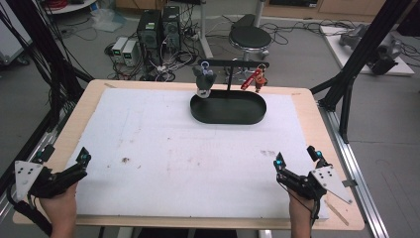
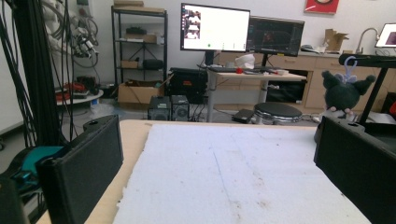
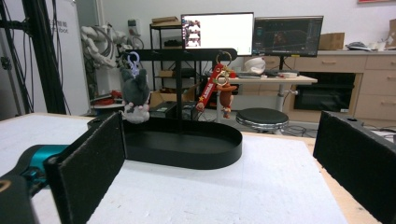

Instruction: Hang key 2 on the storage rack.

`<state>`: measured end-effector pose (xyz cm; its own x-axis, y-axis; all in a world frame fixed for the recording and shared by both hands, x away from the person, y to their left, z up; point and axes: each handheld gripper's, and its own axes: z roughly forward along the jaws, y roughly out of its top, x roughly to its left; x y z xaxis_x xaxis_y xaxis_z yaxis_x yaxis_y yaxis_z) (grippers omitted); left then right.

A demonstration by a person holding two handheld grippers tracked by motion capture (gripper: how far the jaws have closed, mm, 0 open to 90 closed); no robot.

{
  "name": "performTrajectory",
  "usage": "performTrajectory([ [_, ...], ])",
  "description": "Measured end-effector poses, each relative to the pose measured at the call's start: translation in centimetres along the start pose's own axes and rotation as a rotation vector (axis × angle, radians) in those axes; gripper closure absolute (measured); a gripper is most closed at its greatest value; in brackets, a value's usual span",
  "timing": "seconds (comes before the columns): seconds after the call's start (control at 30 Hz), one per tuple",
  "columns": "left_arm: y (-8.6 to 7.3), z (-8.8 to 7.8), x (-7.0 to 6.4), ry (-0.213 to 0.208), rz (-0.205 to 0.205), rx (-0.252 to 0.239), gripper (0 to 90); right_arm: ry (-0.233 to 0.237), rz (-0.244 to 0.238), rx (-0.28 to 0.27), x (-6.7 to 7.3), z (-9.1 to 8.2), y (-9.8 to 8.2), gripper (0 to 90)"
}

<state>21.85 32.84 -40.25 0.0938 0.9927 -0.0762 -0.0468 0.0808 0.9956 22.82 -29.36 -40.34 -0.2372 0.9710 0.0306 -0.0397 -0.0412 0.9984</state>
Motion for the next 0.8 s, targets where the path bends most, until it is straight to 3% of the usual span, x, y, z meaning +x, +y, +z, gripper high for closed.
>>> performTrajectory([
  [0.8, -0.3, -0.24, -0.11, 0.003, 0.006, 0.016, 1.7, -0.005, -0.004, 0.011, -0.25, -0.13, -0.41, 1.8],
])
